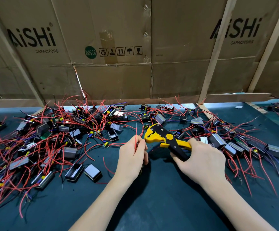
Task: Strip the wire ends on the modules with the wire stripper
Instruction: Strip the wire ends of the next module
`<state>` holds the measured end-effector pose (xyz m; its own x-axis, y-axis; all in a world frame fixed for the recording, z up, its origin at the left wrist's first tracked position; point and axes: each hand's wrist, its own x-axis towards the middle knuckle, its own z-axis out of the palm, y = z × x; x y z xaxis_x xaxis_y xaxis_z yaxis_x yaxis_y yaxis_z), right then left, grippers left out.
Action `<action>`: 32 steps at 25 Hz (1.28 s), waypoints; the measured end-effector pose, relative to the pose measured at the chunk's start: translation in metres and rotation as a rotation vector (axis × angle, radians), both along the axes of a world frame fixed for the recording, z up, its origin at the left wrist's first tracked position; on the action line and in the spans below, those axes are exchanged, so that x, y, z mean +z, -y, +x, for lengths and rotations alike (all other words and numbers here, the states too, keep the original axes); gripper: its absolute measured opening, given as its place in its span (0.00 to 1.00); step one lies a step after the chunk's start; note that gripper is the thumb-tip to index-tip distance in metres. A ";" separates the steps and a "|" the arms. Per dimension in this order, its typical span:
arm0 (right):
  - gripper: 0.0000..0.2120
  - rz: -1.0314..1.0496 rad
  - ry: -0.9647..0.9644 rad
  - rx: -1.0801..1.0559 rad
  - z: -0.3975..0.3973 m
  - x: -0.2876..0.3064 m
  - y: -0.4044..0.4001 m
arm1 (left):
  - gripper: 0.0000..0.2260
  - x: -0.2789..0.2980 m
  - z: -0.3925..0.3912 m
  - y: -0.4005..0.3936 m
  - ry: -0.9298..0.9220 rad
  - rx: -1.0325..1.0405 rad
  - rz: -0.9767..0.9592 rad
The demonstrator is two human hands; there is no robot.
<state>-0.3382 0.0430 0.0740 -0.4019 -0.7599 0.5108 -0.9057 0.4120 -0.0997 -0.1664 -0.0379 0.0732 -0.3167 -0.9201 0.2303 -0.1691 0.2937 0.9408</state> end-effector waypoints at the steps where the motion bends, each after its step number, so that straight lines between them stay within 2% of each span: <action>1: 0.24 0.037 0.009 -0.033 -0.001 0.000 0.000 | 0.11 0.001 0.000 0.000 -0.001 0.000 0.000; 4: 0.26 0.128 0.028 -0.085 -0.004 0.001 0.001 | 0.12 0.001 0.002 0.000 0.005 -0.007 0.000; 7: 0.27 0.123 0.056 -0.088 -0.006 0.001 0.000 | 0.12 0.000 0.002 0.000 0.008 -0.014 -0.019; 11: 0.28 0.104 0.098 -0.105 -0.008 -0.002 0.002 | 0.04 0.001 0.004 0.004 -0.061 0.116 -0.175; 13: 0.28 0.061 0.106 -0.098 -0.010 -0.004 0.002 | 0.06 0.002 0.007 0.006 -0.132 0.097 -0.213; 16: 0.31 -0.020 0.109 -0.086 -0.014 -0.005 0.002 | 0.10 0.004 0.007 0.003 -0.194 -0.034 -0.116; 19: 0.33 -0.084 0.154 -0.082 -0.016 -0.005 0.003 | 0.16 0.008 0.006 0.000 -0.270 -0.261 0.018; 21: 0.33 -0.104 0.188 -0.072 -0.018 -0.005 0.003 | 0.18 0.012 0.007 0.000 -0.266 -0.347 0.051; 24: 0.33 -0.098 0.192 -0.063 -0.020 -0.006 0.003 | 0.15 0.014 0.006 -0.001 -0.305 -0.322 0.098; 27: 0.33 -0.089 0.161 -0.054 -0.021 -0.008 0.004 | 0.15 0.014 0.005 -0.001 -0.242 -0.256 0.092; 31: 0.31 -0.148 0.129 -0.014 -0.017 -0.010 0.005 | 0.12 0.024 0.004 0.000 -0.214 -0.285 0.207; 32: 0.30 -0.163 0.116 -0.005 -0.015 -0.010 0.006 | 0.10 0.024 0.004 -0.001 -0.197 -0.287 0.186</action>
